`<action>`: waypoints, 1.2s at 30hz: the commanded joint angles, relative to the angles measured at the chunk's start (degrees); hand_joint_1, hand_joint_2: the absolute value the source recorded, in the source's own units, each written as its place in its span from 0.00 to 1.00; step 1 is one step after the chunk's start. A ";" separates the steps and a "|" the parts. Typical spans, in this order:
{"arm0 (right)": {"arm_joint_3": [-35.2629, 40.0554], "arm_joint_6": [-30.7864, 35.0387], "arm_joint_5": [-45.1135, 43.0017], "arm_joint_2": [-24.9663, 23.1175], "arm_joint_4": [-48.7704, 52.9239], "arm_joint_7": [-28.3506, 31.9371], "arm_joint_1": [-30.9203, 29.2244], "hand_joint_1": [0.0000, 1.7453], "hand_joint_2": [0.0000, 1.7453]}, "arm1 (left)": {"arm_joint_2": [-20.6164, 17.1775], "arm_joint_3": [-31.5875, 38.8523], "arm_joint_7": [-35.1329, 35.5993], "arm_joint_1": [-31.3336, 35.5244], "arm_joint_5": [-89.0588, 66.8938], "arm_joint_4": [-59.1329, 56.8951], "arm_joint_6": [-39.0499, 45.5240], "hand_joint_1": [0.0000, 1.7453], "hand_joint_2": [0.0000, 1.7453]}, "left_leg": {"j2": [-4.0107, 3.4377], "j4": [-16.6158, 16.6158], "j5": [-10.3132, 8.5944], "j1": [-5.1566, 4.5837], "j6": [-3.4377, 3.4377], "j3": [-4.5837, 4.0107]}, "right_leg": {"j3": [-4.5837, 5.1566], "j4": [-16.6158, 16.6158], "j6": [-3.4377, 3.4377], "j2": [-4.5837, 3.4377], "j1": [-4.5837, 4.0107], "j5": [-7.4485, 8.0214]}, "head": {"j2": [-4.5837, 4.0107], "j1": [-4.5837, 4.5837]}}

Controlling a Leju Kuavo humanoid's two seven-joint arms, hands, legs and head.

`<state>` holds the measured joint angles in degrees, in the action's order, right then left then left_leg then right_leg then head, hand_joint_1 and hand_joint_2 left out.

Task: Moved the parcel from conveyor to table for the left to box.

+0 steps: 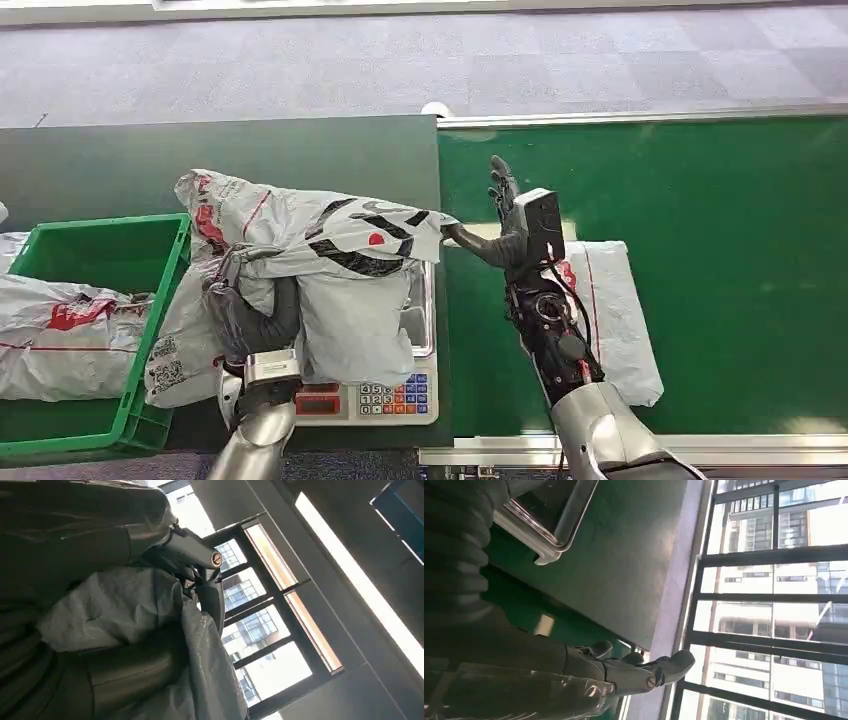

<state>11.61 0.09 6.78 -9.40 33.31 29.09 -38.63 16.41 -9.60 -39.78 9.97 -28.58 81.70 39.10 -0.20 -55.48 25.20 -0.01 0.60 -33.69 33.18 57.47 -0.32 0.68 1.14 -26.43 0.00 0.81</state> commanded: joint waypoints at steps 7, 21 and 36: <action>0.36 1.03 -0.73 2.86 2.33 -1.18 3.56 0.00 1.00 | 3.59 20.58 -0.22 0.01 -20.36 16.26 0.90 1.00 1.00 | -0.07 -0.03 0.03 0.09 0.01 0.00 | 0.00 -0.05 0.04 -0.11 -0.09 0.00 | 0.00 0.02; 1.82 -4.08 -0.40 5.37 5.82 -1.30 6.97 0.00 1.00 | 3.59 35.07 -0.22 2.46 -23.53 16.70 0.90 1.00 1.00 | -0.03 -0.03 0.03 0.05 0.00 -0.06 | 0.00 -0.02 0.02 -0.05 -0.06 -0.01 | 0.00 -0.04; 2.85 -3.66 0.19 5.88 8.05 -2.40 9.02 0.00 1.00 | 3.59 47.70 -0.22 6.83 -32.57 17.07 0.90 1.00 1.00 | -0.14 -0.01 0.06 0.07 0.05 -0.01 | 0.03 -0.04 0.04 -0.24 -0.09 -0.01 | 0.00 0.00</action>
<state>12.68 -3.65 6.86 -4.79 40.13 27.47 -29.82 19.21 28.19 -39.76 12.40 -50.29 102.03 39.10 -0.35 -55.49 25.25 0.03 0.65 -33.73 33.25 57.47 -0.30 0.47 1.09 -26.45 0.00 0.81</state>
